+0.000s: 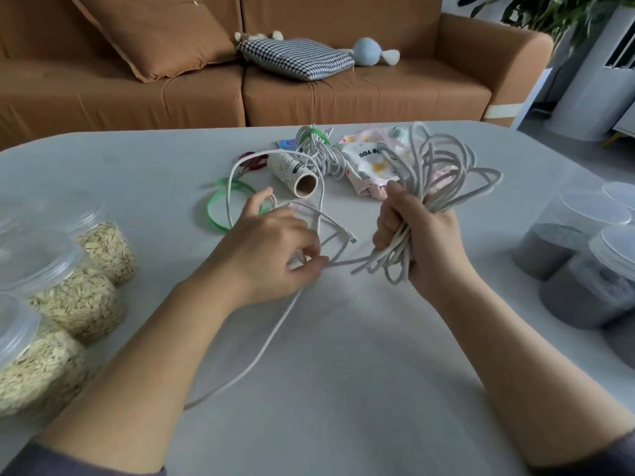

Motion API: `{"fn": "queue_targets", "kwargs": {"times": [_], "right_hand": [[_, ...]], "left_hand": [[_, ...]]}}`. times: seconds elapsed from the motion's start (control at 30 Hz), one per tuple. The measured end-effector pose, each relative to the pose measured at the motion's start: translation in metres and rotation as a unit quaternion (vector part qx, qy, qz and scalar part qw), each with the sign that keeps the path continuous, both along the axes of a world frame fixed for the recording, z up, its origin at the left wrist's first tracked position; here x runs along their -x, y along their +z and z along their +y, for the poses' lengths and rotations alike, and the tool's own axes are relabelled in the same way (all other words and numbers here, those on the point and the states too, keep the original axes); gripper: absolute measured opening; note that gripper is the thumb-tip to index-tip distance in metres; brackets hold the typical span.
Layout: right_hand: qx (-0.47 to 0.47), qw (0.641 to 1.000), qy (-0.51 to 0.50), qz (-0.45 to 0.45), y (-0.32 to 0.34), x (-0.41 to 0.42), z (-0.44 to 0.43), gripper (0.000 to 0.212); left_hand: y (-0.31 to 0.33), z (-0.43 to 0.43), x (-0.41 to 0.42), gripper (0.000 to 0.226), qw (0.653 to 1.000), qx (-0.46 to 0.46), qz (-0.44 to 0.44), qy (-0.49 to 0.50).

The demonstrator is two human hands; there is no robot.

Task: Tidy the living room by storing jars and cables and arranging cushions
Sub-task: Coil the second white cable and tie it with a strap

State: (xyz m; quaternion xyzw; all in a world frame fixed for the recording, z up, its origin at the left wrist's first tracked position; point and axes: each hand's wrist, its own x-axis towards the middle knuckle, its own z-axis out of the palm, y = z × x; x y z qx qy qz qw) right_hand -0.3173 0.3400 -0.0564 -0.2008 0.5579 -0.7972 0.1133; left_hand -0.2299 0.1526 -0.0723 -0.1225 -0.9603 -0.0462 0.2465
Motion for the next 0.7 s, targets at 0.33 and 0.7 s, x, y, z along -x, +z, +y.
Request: {"fn": "queue_targets", "kwargs": {"times": [0.33,0.7], "right_hand": [[0.146,0.916,0.269,-0.260,0.006,0.019,0.015,0.033],[-0.132,0.801,0.520,-0.267,0.003,0.027,0.028,0.031]], "left_hand": [[0.002,-0.014,0.006,0.015,0.996,0.024,0.084,0.003],[0.008,-0.035,-0.004,0.007,0.995,-0.018,0.079,0.062]]}}
